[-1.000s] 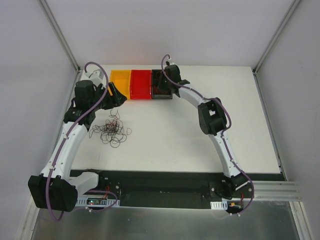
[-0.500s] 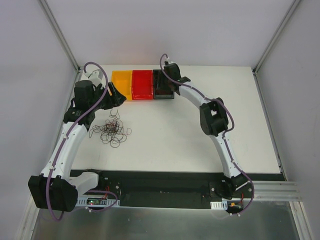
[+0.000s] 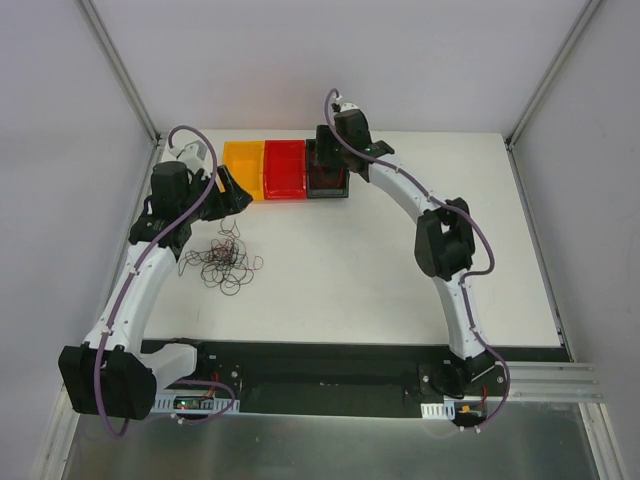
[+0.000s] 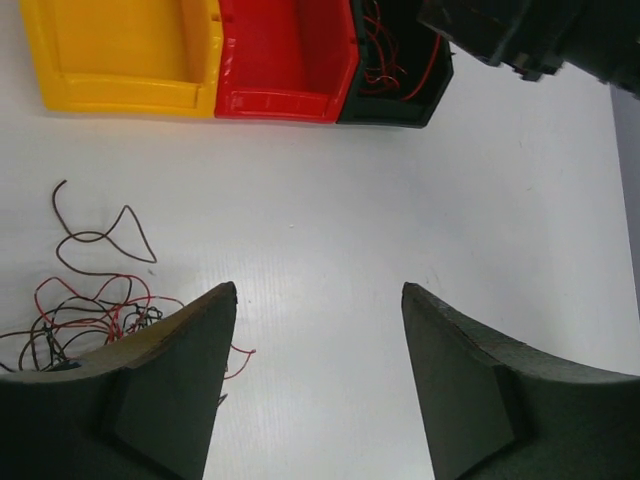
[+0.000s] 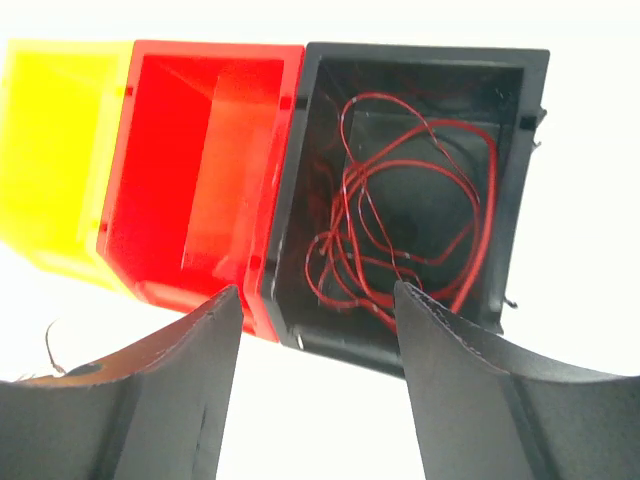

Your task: Untangle the cables

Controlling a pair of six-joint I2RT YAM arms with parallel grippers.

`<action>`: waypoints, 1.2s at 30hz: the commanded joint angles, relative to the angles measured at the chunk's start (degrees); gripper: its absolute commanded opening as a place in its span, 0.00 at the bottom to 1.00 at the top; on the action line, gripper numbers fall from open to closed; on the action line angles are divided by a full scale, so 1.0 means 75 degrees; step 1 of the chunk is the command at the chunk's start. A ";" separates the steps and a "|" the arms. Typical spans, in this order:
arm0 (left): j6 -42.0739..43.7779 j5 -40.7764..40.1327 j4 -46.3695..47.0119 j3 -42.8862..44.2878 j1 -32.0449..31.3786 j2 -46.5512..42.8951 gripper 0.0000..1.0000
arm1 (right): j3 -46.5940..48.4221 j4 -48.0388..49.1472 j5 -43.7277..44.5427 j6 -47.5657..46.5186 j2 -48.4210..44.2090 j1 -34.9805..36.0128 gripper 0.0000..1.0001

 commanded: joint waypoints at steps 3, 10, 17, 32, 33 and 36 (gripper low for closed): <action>-0.0546 -0.1326 -0.0159 -0.0180 0.0141 0.0154 0.76 | -0.1887 0.0199 -0.0425 -0.0288 -0.2113 0.0365 0.65; -0.1790 0.0427 -0.0501 -0.1281 0.1113 -0.0150 0.87 | -0.4855 0.3256 -0.3048 0.0486 -0.3066 0.1770 0.65; -0.1462 0.0478 -0.0746 -0.2219 0.1407 -0.0713 0.89 | -0.5548 0.5345 -0.4412 0.1119 -0.2176 0.2651 0.65; -0.1519 0.0337 -0.0946 -0.1599 0.1419 0.1547 0.83 | -0.5795 0.4725 -0.3615 -0.0146 -0.1683 0.2780 0.64; -0.1637 0.0337 -0.0946 -0.1552 0.1419 0.1712 0.82 | -0.5748 0.4748 -0.3662 -0.0111 -0.1590 0.2780 0.64; -0.1907 0.0325 -0.0946 -0.1470 0.1419 0.2064 0.81 | -0.5479 0.4702 -0.3628 0.0018 -0.1332 0.2804 0.61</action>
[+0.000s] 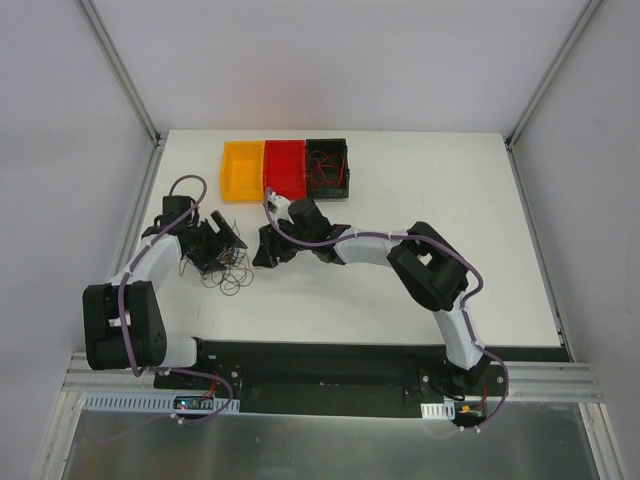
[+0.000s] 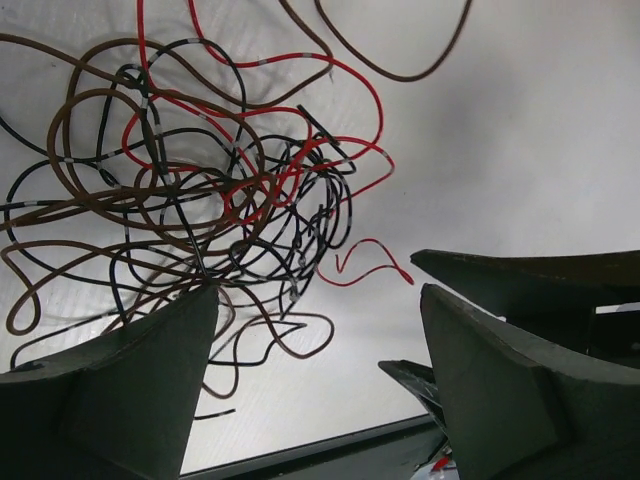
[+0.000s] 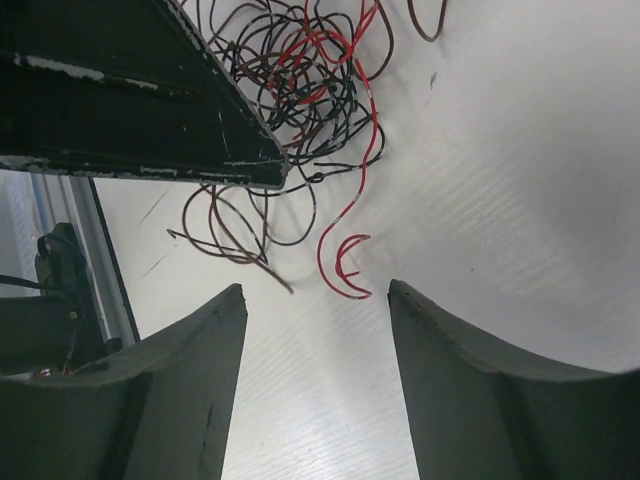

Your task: Untangle the cables

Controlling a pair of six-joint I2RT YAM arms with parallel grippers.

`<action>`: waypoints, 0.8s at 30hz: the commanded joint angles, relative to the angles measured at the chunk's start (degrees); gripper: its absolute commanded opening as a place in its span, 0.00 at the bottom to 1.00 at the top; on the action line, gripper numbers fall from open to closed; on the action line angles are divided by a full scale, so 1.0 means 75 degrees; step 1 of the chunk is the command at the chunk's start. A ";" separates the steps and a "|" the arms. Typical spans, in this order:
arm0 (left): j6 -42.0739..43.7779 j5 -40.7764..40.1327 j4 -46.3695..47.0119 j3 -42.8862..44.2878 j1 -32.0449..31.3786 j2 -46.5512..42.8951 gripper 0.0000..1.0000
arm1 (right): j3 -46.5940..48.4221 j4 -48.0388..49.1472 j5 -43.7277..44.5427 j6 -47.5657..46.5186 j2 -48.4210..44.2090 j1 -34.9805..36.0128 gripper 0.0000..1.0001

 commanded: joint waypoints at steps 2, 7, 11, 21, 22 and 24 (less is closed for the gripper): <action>-0.0503 -0.0156 -0.0107 0.0343 0.0070 0.0442 0.83 | 0.0639 0.0027 0.0118 0.0077 0.0540 0.0029 0.55; -0.0597 -0.0366 -0.0083 0.0296 0.0058 0.0571 0.87 | 0.0817 -0.0395 0.0585 0.0195 0.0647 0.0100 0.32; -0.0609 -0.0659 -0.0083 0.0226 0.0070 0.0583 0.87 | -0.0282 -0.0430 0.1685 0.0195 -0.0544 0.0076 0.00; -0.0597 -0.1315 0.0187 -0.0044 0.0070 0.0512 0.79 | -0.4443 -0.2068 0.3153 0.0429 -0.6813 -0.1421 0.00; -0.0608 -0.1316 0.0198 -0.0079 0.0070 0.0570 0.77 | -0.4655 -0.2361 0.3188 0.0441 -0.7410 -0.1679 0.00; -0.0655 -0.1211 0.0303 -0.0149 0.0070 0.0641 0.73 | -0.4879 -0.3262 0.3387 0.0371 -0.8442 -0.2218 0.00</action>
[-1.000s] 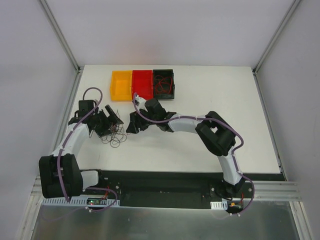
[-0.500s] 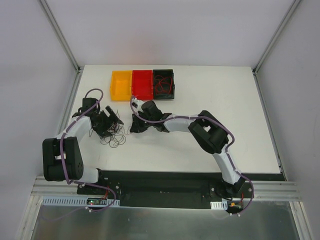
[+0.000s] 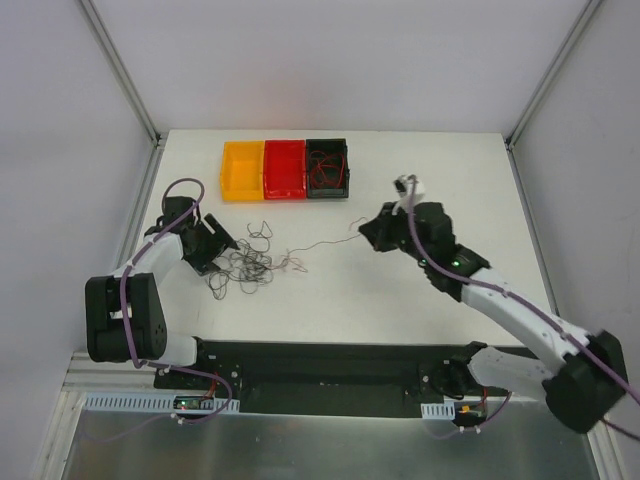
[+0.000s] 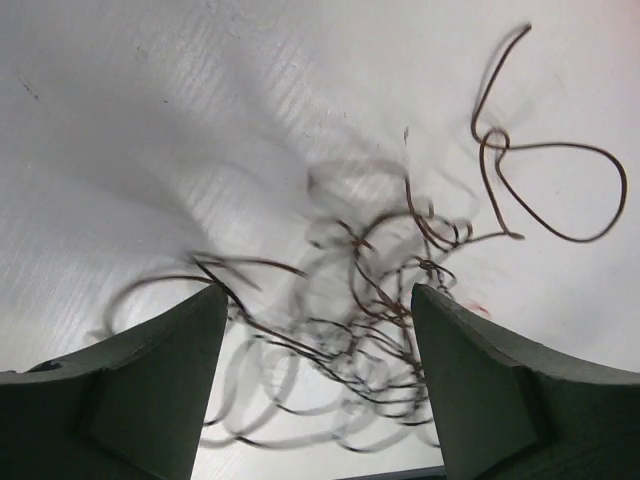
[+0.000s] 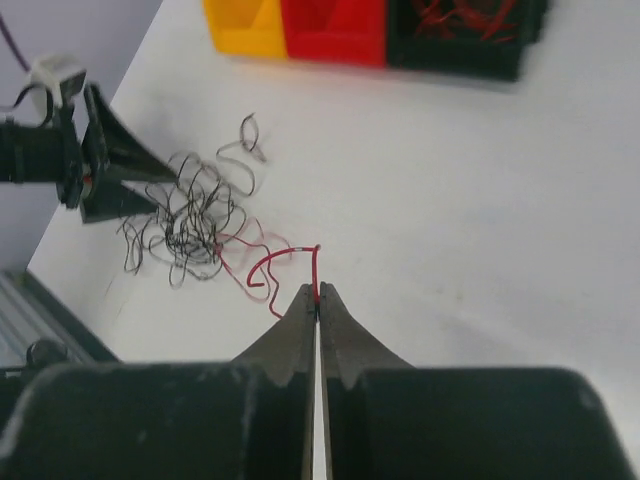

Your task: Untangle the cables

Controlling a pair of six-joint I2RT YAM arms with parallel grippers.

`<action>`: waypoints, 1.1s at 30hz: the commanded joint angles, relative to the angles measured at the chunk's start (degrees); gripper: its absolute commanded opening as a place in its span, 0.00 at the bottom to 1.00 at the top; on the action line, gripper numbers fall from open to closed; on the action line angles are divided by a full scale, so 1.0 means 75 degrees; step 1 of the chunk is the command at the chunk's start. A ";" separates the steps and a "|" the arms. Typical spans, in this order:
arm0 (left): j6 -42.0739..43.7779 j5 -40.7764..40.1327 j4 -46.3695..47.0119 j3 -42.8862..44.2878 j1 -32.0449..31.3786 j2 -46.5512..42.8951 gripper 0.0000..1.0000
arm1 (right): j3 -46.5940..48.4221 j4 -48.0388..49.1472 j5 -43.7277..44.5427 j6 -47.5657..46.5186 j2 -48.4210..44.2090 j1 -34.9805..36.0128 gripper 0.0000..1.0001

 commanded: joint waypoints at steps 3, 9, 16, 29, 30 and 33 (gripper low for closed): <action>-0.0003 -0.0185 0.0231 -0.0214 0.0081 0.0105 0.71 | -0.0494 -0.2695 0.1215 -0.0239 -0.2788 -0.1503 0.00; 0.0289 0.0362 0.0254 -0.0039 0.0047 -0.0199 0.76 | 0.0420 -0.3471 0.0436 -0.0498 -0.3156 -0.2137 0.00; 0.1999 0.0873 0.0570 0.0957 -0.2818 -0.1160 0.86 | 0.0667 -0.3073 -0.1126 -0.0299 -0.2581 -0.2138 0.00; 0.1054 0.0893 0.1614 0.3277 -0.6036 0.2644 0.79 | 0.2235 -0.3647 -0.1209 0.0287 -0.3096 -0.2114 0.00; 0.0913 0.0975 0.1626 0.3371 -0.6024 0.2938 0.79 | 0.2551 -0.3647 -0.1244 0.0334 -0.3038 -0.2126 0.00; 0.0596 0.1163 0.1673 0.3630 -0.6036 0.3795 0.69 | 0.3897 -0.3682 -0.1664 0.0498 -0.2617 -0.2114 0.00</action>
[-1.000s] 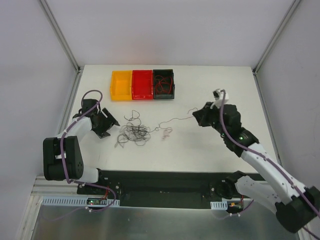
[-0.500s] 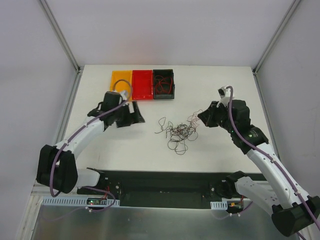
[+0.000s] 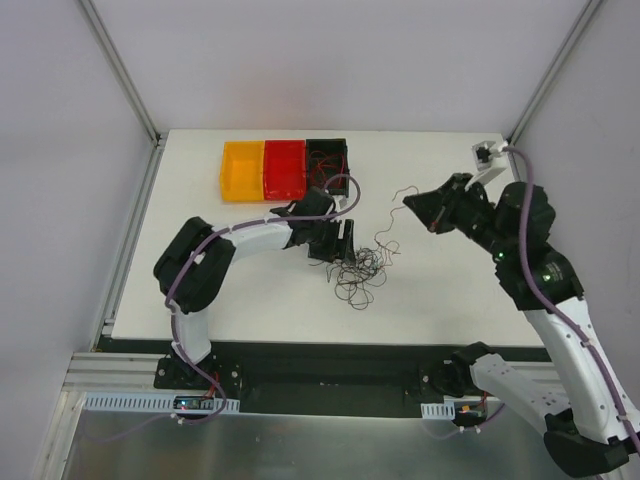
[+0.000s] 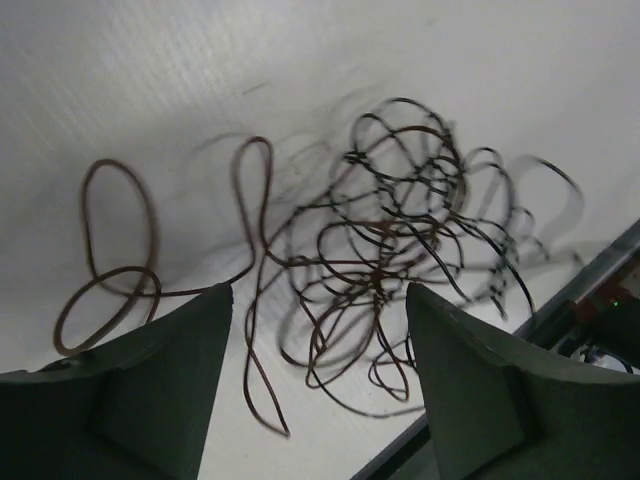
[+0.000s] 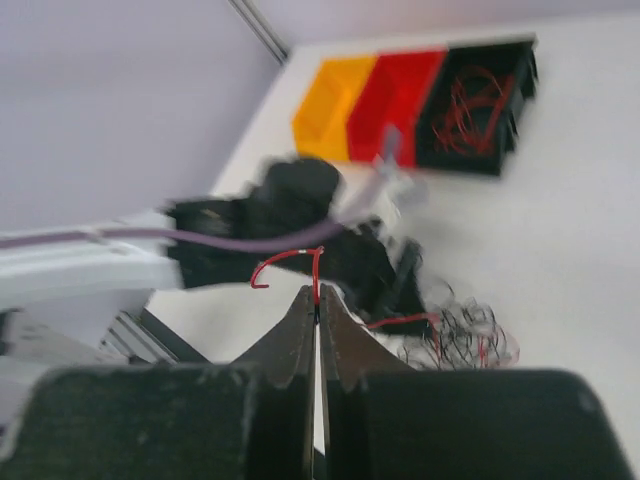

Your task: Untangle the cables

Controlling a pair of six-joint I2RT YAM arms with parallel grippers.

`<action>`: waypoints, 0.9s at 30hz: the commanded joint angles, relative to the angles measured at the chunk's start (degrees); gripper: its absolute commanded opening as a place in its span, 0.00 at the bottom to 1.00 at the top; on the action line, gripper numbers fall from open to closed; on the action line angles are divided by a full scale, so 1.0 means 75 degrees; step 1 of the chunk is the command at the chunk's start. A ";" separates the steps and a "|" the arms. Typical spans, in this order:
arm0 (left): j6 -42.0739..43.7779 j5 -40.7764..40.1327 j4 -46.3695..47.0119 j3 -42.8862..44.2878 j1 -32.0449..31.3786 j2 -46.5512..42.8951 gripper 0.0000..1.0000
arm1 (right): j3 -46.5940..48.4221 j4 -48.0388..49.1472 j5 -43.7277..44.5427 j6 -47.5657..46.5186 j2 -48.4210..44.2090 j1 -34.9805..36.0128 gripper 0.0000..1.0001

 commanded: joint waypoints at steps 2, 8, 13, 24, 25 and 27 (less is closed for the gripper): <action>-0.0842 0.0120 -0.0108 0.0401 0.0029 0.0856 0.61 | 0.2541 0.0080 -0.0734 0.0382 0.0581 0.0013 0.00; -0.0796 -0.0690 -0.0284 -0.0417 0.0286 0.0436 0.56 | 0.5307 -0.0283 -0.0817 0.0382 0.1601 -0.0010 0.01; -0.0738 -0.0854 -0.0308 -0.1705 0.0884 -0.0979 0.54 | 0.5606 -0.0191 -0.0817 0.0405 0.2013 0.0002 0.00; 0.0574 -0.0045 -0.1758 -0.2237 0.1787 -0.5551 0.88 | 0.3415 0.1063 -0.0419 0.0277 0.2516 0.0002 0.00; 0.0680 -0.0267 -0.1981 -0.1992 0.1833 -0.5739 0.92 | 0.3250 0.1192 -0.0314 0.0265 0.2528 0.0013 0.00; 0.0949 -0.0572 -0.2194 -0.1476 0.1927 -0.6010 0.95 | 0.2969 0.1403 -0.0208 0.0218 0.2645 0.0013 0.00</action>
